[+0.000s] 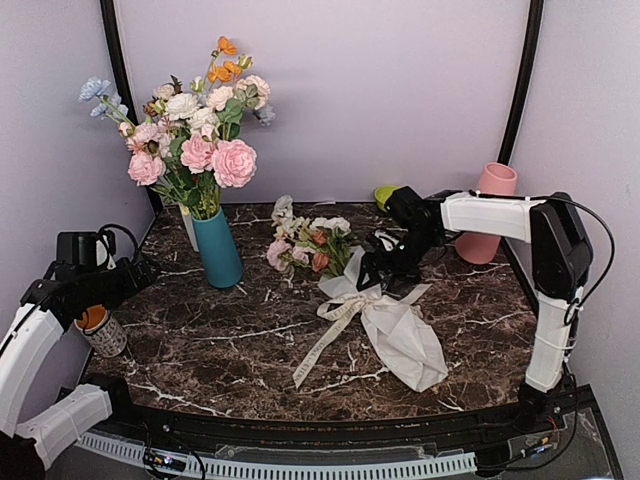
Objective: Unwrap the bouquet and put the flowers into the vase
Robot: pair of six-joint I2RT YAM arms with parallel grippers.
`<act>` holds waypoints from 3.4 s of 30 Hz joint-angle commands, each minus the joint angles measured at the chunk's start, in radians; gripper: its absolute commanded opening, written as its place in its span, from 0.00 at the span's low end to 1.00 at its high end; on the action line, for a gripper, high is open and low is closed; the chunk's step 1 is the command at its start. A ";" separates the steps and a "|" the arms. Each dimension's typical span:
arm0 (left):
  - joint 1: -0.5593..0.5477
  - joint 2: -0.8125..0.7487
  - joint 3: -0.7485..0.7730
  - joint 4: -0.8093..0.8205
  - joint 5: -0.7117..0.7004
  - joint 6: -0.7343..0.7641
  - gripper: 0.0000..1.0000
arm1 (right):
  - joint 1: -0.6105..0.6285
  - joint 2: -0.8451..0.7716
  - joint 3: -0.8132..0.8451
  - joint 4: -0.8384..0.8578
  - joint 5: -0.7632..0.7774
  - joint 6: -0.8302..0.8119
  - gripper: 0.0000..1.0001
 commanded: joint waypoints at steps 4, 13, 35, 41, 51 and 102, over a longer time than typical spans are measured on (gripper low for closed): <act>0.003 0.016 -0.018 0.030 -0.003 0.007 0.99 | -0.005 -0.111 -0.047 -0.011 0.169 -0.030 0.95; 0.005 -0.024 0.025 0.080 0.029 0.073 0.99 | -0.005 -0.261 -0.182 0.079 0.201 -0.022 0.96; -0.737 0.425 0.203 0.173 -0.009 0.194 0.95 | 0.011 -0.433 -0.325 0.082 0.267 0.149 0.98; -0.933 0.692 0.342 0.181 -0.112 0.231 0.91 | 0.012 -0.530 -0.398 0.098 0.382 0.263 0.99; -1.036 0.999 0.509 0.205 -0.113 0.286 0.84 | 0.012 -0.625 -0.494 0.078 0.357 0.363 0.99; -1.093 1.028 0.456 0.163 -0.266 0.226 0.00 | 0.209 -0.661 -0.558 0.283 0.295 0.217 0.99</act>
